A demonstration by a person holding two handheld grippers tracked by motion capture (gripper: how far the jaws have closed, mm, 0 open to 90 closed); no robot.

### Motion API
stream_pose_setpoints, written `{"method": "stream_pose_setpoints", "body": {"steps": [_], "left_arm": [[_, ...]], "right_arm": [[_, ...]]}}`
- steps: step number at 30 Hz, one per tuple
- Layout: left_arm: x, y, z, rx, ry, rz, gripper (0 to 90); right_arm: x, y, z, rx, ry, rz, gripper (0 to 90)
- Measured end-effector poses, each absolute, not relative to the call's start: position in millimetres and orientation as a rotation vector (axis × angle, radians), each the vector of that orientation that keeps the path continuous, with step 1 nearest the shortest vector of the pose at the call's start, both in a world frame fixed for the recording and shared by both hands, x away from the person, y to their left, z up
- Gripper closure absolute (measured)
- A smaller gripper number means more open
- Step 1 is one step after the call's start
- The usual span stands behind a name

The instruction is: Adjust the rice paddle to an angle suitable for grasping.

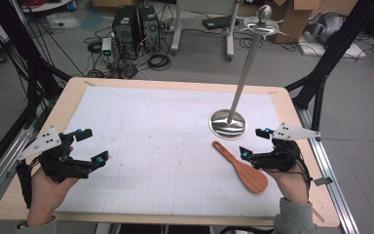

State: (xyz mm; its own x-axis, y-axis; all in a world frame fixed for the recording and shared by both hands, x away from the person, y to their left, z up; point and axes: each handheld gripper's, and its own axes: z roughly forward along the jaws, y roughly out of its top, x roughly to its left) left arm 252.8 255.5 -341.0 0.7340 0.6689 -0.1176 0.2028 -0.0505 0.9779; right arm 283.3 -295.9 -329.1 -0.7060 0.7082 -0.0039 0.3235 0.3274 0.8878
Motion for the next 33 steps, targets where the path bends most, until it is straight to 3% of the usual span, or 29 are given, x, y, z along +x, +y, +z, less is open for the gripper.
{"method": "stream_pose_setpoints", "body": {"steps": [33], "left_arm": [[245.6, 263.7, -344.3, 1.620, 0.745, 0.443, 2.2]], "right_arm": [[315.4, -272.8, -357.4, 0.982, 2.327, 1.111, 13.6]]}}
